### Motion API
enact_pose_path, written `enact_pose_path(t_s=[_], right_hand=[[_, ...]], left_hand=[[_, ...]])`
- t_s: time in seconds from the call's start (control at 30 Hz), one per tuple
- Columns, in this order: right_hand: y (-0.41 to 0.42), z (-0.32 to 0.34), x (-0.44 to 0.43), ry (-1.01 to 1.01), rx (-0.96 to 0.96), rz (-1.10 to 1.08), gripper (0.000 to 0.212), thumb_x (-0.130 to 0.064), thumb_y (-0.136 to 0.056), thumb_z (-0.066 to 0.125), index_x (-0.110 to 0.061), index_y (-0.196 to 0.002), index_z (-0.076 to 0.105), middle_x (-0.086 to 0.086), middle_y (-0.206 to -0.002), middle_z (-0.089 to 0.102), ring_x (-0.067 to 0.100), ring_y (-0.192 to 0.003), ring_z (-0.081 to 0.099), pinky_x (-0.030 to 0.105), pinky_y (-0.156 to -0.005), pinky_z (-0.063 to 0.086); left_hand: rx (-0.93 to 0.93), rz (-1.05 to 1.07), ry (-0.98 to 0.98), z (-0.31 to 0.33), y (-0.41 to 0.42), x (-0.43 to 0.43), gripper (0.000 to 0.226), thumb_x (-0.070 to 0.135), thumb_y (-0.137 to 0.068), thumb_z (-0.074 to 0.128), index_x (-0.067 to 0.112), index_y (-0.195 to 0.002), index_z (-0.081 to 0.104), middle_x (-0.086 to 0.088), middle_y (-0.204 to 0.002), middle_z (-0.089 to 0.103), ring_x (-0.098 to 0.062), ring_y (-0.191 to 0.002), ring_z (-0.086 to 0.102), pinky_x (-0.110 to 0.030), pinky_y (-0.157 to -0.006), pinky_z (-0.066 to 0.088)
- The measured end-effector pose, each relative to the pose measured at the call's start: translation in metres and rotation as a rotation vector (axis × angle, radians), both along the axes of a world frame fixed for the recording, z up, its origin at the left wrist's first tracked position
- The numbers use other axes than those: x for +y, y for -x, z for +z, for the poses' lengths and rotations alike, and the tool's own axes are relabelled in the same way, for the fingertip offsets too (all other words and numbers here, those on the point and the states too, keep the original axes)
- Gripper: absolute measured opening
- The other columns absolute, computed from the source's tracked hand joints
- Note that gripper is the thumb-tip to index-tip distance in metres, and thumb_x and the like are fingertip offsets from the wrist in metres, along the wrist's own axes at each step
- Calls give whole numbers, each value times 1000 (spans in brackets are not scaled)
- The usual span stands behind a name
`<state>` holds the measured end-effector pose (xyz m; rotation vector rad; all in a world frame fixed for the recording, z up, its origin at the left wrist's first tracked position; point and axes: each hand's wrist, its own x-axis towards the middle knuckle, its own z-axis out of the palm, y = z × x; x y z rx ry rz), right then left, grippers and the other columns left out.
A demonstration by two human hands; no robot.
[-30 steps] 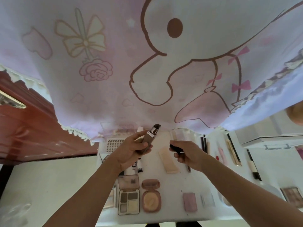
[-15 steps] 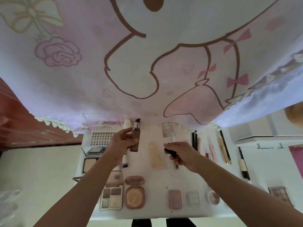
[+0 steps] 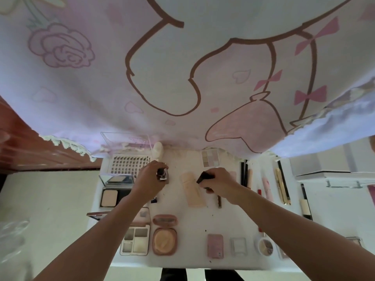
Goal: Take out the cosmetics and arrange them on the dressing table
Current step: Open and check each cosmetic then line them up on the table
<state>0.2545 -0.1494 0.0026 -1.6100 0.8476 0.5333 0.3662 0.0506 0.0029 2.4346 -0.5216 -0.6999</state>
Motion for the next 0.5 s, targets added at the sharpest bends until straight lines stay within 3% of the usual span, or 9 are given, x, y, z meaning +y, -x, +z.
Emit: enact_pose_path(t_s=[0.1,0.27,0.4,0.5], right_hand=[[-10,-11,-1,166,-33,104,16,-11,-77,73,-19,-90,70,6,-90,69,22,-84,66,45,-83,57],[-38,-19,4,460,-134,282,19,-16,-79,72,-23,-97,71,-3,-98,68,20,-93,62,38,-81,54],[-67,-35,15,662,-166,429,34,-19,-82,68,-27,-114,67,2,-112,62,24,-110,55,36,-86,50],[-85,-48,24,744,-114,524,39,-21,-85,66,-31,-123,61,4,-124,54,24,-122,47,38,-89,48]], left_hand=[[-20,-40,-16,-7,-3,3,44,-3,-74,70,12,-115,68,-4,-113,65,-23,-102,60,-20,-87,37],[-12,-67,9,-14,-5,5,45,0,-73,72,14,-115,68,-2,-111,63,-22,-98,61,-22,-86,40],[43,-49,76,-16,-6,11,54,2,-70,76,14,-121,64,-3,-108,60,-24,-96,62,-37,-92,49],[66,-43,109,-16,-8,17,56,1,-70,75,14,-123,62,-4,-106,58,-23,-95,61,-39,-91,50]])
